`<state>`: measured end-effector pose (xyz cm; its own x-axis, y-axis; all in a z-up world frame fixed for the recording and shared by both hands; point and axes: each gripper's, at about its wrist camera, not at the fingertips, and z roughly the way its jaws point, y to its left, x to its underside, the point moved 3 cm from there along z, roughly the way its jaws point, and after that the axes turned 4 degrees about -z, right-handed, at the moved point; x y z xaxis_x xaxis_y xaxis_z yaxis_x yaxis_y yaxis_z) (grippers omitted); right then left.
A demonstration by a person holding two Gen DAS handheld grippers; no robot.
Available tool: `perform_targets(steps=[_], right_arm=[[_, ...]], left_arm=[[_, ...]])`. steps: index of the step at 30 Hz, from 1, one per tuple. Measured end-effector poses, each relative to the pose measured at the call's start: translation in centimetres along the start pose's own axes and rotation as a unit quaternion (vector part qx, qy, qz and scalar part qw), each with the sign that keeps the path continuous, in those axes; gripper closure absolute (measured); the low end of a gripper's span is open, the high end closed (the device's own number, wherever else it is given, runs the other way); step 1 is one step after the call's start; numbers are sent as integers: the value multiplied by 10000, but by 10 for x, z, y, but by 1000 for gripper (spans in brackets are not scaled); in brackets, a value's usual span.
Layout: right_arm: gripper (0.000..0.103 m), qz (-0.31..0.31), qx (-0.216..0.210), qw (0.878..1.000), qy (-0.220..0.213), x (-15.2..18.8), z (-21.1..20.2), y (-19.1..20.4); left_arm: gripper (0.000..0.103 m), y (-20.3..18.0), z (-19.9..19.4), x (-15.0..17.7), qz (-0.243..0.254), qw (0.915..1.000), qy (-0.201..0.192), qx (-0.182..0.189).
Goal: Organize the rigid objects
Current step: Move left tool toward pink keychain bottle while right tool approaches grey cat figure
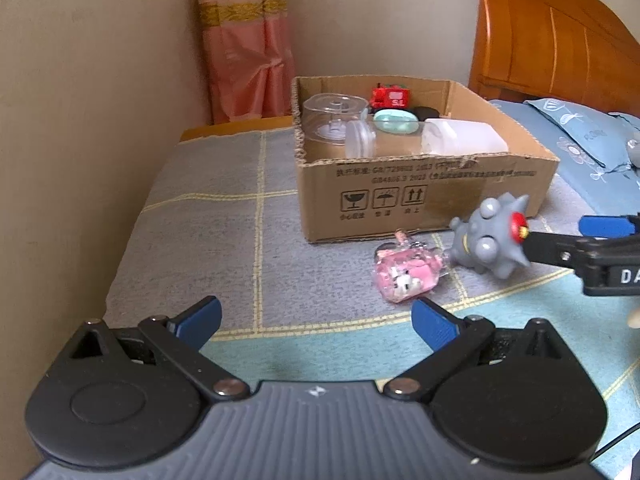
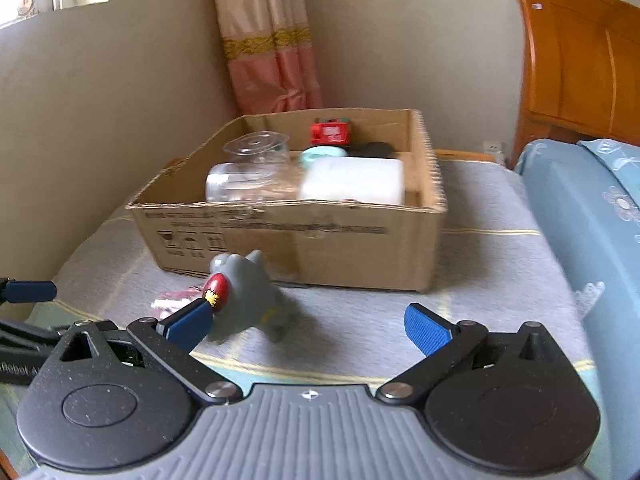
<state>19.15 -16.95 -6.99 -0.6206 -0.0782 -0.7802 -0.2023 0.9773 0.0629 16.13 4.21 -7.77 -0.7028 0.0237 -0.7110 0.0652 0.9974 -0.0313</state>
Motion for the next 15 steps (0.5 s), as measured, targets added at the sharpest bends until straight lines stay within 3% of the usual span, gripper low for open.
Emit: perform_targets(steps=[10, 15], right_arm=[[0, 177, 667, 9971, 307, 27, -9, -54], [0, 236, 735, 9964, 344, 38, -13, -59]], left_arm=[[2, -7, -4, -1, 127, 9999, -36, 32], [2, -7, -1, 0, 125, 9999, -4, 39]])
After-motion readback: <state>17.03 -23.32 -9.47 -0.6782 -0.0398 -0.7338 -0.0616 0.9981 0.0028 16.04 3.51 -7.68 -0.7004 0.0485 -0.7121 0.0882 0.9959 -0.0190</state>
